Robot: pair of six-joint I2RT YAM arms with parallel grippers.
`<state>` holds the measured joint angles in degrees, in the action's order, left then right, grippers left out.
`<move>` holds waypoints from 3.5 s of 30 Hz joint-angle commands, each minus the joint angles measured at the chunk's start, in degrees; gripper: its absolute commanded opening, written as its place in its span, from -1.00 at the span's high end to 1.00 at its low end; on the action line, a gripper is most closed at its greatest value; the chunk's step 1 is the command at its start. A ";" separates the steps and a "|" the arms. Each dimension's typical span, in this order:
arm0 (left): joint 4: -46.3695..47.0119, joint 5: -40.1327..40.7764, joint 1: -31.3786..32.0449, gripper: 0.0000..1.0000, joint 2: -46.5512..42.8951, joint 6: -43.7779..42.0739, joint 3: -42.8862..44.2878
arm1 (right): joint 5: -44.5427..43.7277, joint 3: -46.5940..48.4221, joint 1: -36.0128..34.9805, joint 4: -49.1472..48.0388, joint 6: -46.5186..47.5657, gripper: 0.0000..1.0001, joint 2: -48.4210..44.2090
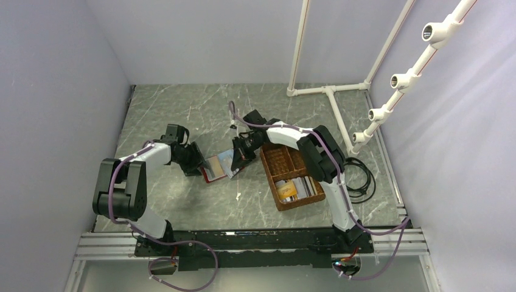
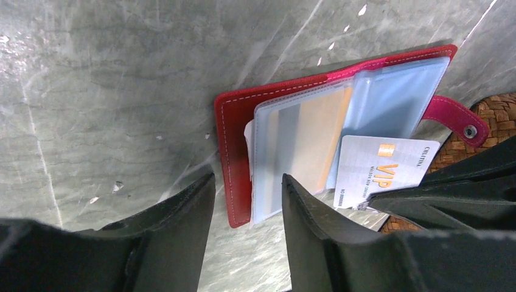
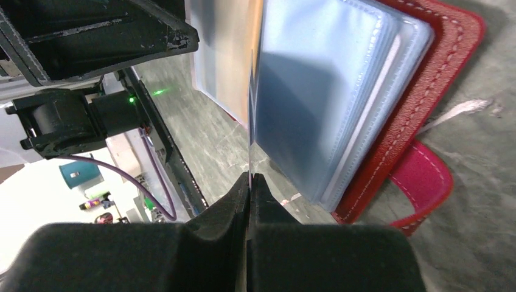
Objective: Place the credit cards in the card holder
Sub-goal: Insert the credit card into the card holder.
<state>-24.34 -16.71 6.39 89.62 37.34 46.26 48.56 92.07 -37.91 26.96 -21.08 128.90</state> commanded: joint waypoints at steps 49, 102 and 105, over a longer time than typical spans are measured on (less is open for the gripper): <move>4.30 4.10 -0.07 0.19 3.20 -0.74 -4.53 | -0.69 -3.13 2.07 -3.18 -1.60 1.00 -0.28; 6.00 1.95 -0.06 0.27 5.68 -1.07 -3.98 | 3.91 0.51 0.13 -22.87 -13.74 1.00 9.17; 6.25 1.62 -0.07 0.26 5.82 -0.91 -4.07 | 3.97 -1.16 -0.12 -26.29 -16.38 1.00 8.80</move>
<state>-17.17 -19.55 5.91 91.64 38.35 44.88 56.47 93.93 -36.84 8.45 -34.35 137.64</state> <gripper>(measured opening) 0.367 0.008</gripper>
